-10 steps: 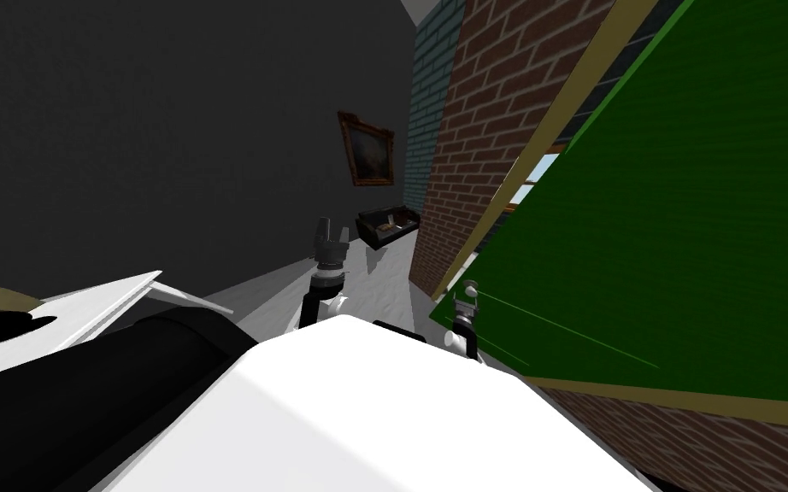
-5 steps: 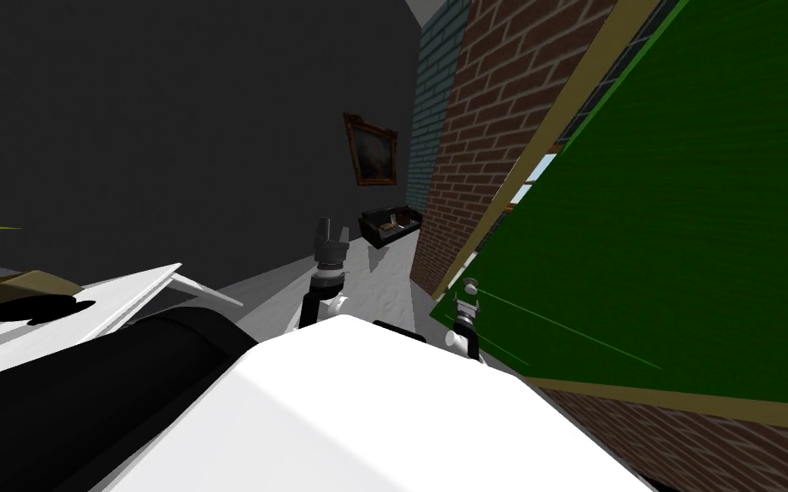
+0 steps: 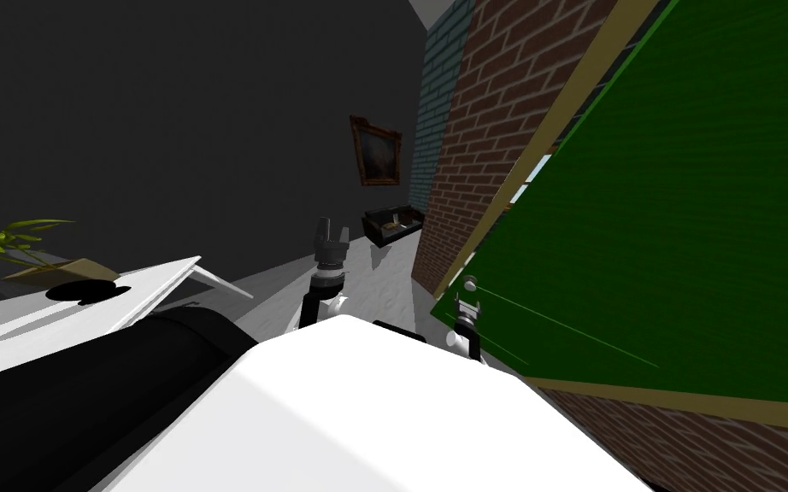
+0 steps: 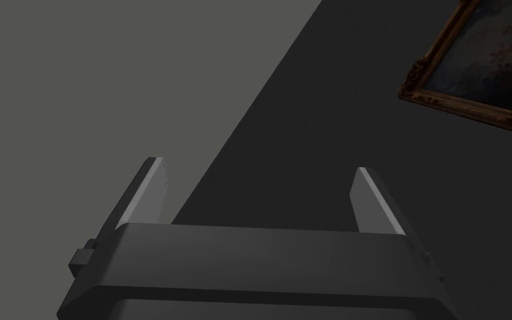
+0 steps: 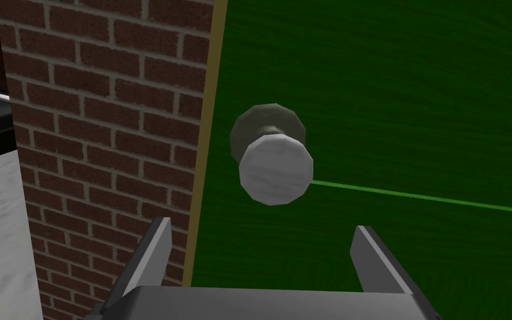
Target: Pull the door open
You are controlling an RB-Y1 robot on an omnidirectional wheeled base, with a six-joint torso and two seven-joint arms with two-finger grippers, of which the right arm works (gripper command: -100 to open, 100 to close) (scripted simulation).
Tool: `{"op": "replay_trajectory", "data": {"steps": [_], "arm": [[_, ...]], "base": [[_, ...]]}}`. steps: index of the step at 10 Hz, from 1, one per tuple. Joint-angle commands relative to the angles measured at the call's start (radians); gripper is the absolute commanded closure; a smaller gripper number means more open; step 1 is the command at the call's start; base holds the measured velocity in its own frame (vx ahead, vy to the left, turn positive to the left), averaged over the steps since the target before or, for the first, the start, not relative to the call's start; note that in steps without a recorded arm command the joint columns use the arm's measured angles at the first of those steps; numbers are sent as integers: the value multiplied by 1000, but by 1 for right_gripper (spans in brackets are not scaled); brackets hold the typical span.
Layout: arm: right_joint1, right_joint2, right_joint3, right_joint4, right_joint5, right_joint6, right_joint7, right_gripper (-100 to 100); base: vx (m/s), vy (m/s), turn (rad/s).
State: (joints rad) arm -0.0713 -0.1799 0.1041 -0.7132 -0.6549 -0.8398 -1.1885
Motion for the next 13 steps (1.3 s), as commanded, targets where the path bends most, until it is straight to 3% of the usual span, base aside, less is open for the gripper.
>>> {"op": "replay_trajectory", "data": {"steps": [1, 4, 5, 6, 7, 8, 11, 12, 13], "arm": [[2, -4, 6, -4, -16, 4, -46, -100], [2, -10, 14, -5, -34, 8, -99, -100], [4, -9, 12, -9, -31, 9, -84, -100], [15, -33, 8, -3, -37, 3, -113, -100], [15, -33, 8, -3, -37, 3, -113, -100], [27, -59, 3, 5, -43, -3, -142, -100], [48, -105, -5, 17, -53, -14, -191, -100], [48, -105, -5, 17, -53, -14, -191, -100], [57, -127, -9, 23, -58, -19, -213, -100]], "base": [[-76, -27, 39], [-60, -22, 34], [-26, -6, 5], [113, -8, 107], [163, -1, 69], [181, 6, 127], [174, -21, 101], [134, -14, 38], [175, -26, 64]]}}
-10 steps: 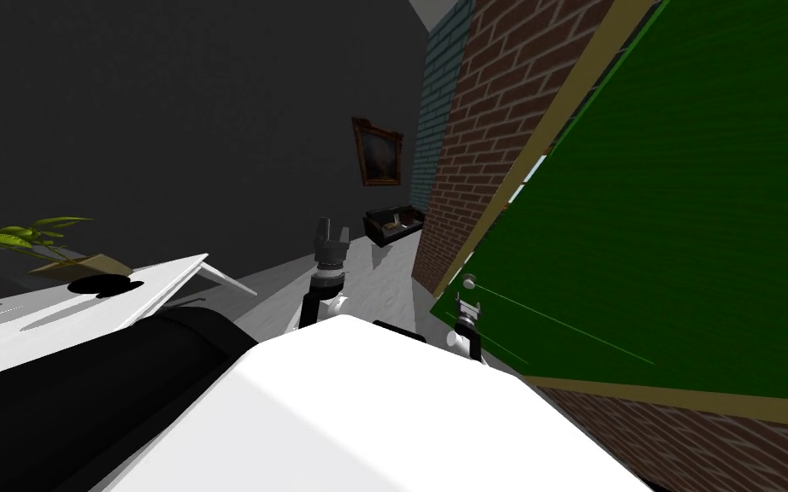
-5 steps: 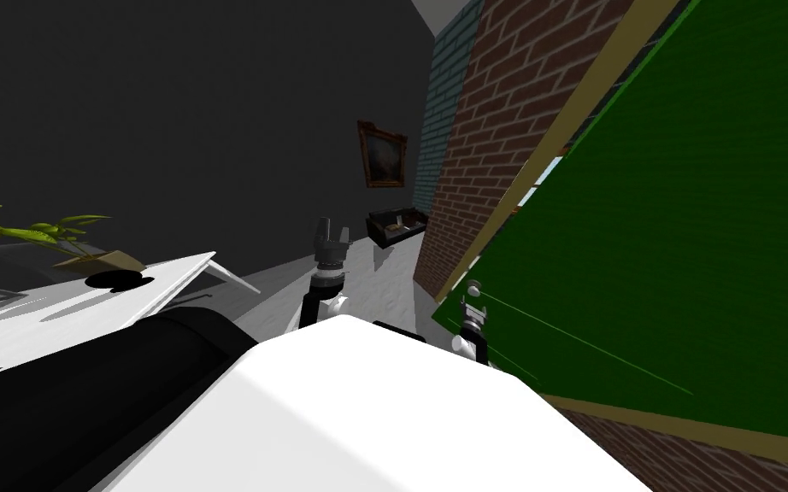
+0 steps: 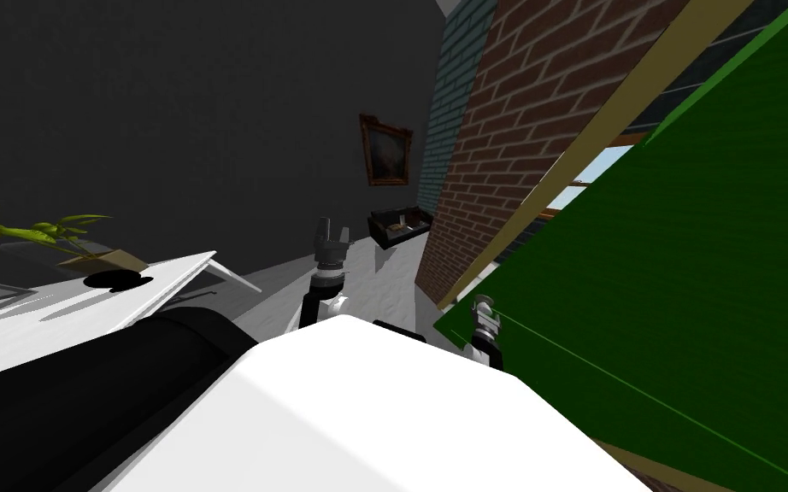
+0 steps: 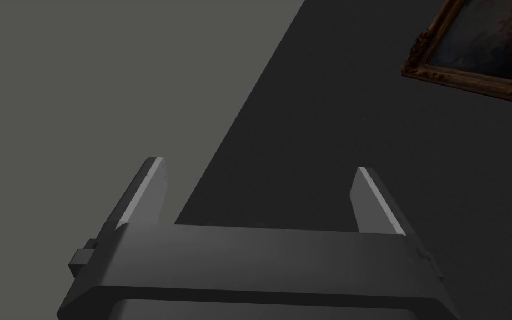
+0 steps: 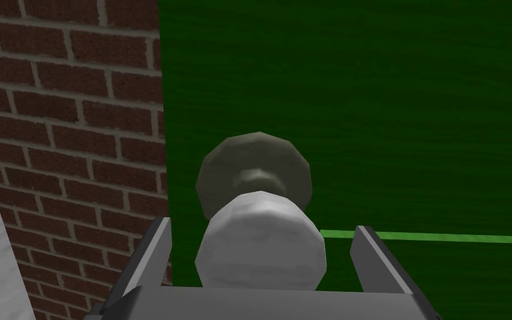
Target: Pull the door open
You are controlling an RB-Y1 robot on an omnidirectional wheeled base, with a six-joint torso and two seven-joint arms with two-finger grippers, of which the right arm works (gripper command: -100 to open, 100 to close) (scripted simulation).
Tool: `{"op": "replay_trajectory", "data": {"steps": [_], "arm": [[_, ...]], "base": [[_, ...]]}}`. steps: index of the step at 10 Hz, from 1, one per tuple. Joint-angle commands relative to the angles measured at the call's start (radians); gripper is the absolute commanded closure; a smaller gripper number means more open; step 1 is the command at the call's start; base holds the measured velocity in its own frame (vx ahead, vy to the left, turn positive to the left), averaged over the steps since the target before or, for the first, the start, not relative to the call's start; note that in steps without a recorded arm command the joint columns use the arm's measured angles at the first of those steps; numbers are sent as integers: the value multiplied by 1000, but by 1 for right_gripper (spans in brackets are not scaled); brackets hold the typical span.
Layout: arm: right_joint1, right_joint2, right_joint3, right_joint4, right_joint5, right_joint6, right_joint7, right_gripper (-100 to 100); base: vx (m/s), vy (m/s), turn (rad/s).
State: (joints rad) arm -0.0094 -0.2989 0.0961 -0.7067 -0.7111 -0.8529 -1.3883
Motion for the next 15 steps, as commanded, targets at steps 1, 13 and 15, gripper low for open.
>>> {"op": "replay_trajectory", "data": {"steps": [1, 13, 15], "arm": [[0, 0, 0, 0, 0, 0, 0, -100], [37, -61, 94, -26, 42, -12, -100, 100], [46, -76, 118, -33, 52, -16, -125, 100]], "base": [[89, -20, 18], [-126, -8, 66], [-226, -23, 96]]}}
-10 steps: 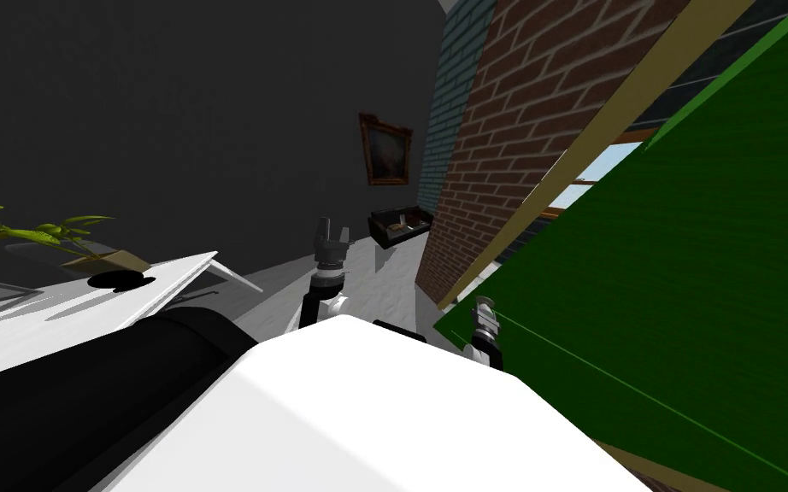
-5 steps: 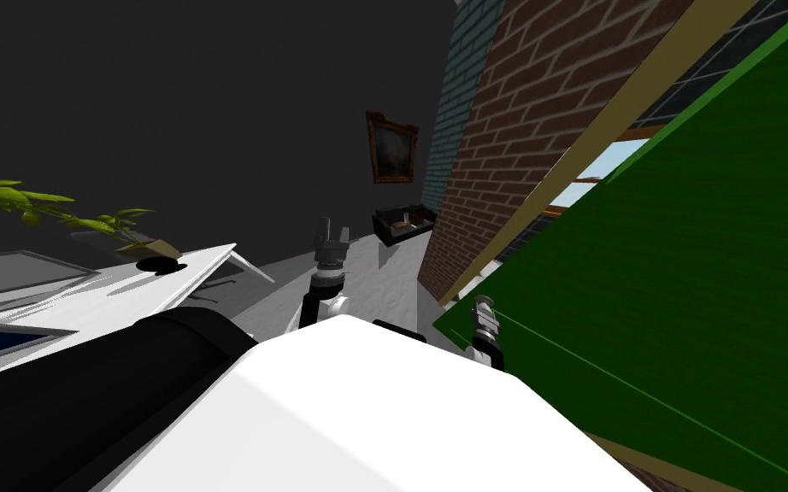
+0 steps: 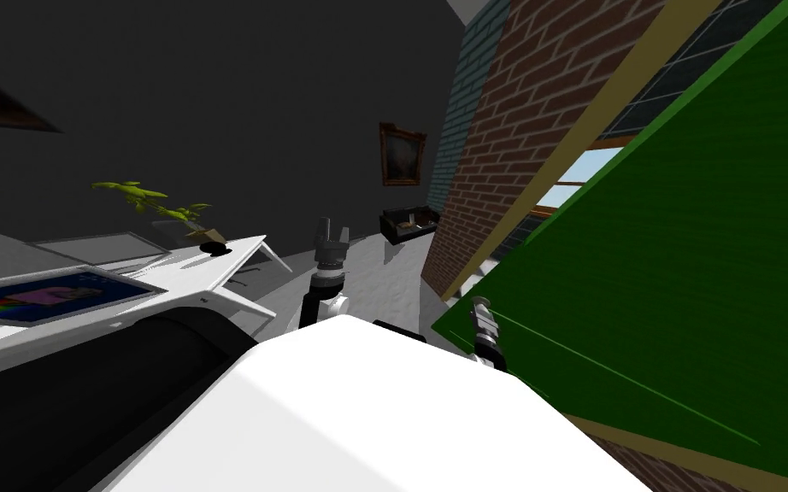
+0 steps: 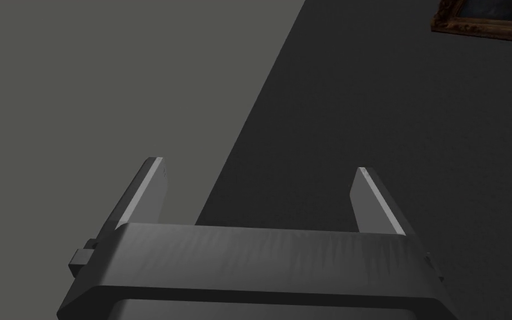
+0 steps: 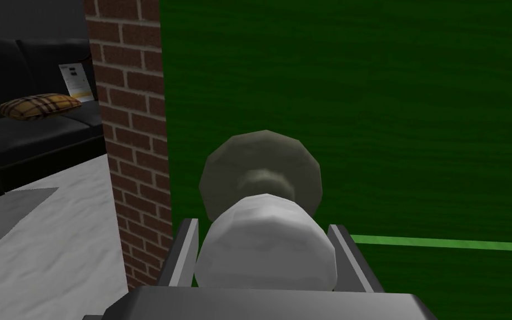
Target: Pull the door open
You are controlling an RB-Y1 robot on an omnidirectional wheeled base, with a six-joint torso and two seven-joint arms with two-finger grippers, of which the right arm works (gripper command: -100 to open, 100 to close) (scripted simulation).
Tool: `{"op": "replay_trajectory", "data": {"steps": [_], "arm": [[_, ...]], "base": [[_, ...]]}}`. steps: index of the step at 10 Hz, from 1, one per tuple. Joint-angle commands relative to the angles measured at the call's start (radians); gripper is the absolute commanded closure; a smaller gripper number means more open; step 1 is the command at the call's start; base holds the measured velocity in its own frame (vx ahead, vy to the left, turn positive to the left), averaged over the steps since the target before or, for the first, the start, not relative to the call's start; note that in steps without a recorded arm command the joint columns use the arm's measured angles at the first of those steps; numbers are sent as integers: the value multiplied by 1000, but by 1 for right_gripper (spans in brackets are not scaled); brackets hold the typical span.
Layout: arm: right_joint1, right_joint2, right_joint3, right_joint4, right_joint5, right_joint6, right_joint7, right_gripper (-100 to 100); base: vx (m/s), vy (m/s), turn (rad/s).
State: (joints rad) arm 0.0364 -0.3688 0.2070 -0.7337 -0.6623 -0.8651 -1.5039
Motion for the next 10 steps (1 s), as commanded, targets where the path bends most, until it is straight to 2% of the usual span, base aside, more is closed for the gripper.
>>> {"op": "replay_trajectory", "data": {"steps": [1, 2, 3, 10], "arm": [[0, 0, 0, 0, 0, 0, 0, 100], [13, -14, 26, -9, 11, -8, -23, 100], [15, -18, 31, -11, 14, -10, -28, 100], [53, -80, 119, -45, 52, -50, -109, 100]], "base": [[-90, -12, 30], [-154, -28, 92], [-223, -25, 100], [-228, -28, 83]]}}
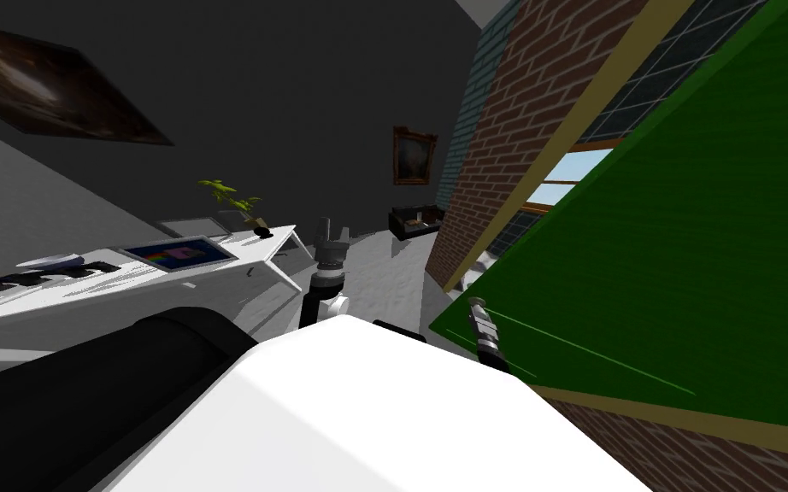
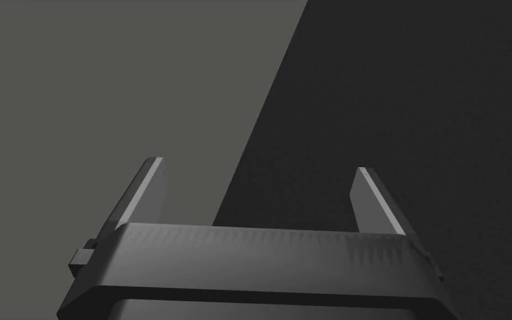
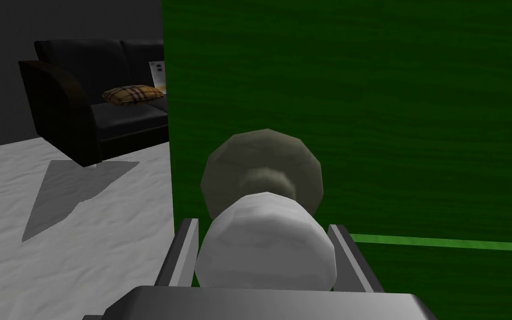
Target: Pull the door open
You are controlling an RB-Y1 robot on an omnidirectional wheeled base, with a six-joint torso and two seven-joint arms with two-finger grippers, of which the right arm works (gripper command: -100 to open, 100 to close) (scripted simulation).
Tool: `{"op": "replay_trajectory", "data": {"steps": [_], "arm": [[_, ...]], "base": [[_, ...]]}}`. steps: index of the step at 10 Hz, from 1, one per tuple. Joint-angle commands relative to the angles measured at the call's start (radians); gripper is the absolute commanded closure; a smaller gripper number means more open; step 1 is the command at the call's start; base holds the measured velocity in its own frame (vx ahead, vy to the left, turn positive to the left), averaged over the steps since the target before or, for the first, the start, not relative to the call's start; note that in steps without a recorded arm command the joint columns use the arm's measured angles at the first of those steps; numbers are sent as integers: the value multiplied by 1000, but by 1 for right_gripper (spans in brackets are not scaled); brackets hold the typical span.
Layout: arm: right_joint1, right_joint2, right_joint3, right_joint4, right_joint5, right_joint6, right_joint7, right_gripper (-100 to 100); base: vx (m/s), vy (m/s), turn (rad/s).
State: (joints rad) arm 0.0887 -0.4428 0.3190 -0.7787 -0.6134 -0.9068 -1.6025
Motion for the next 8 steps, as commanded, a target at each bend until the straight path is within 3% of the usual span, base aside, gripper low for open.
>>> {"op": "replay_trajectory", "data": {"steps": [1, 2, 8], "arm": [[0, 0, 0, 0, 0, 0, 0, 100], [14, -15, 24, -2, 11, -19, -22, 100], [52, -70, 87, -12, 39, -83, -87, 100]], "base": [[-95, -21, 26], [-156, 4, 117], [-196, -44, 92]]}}
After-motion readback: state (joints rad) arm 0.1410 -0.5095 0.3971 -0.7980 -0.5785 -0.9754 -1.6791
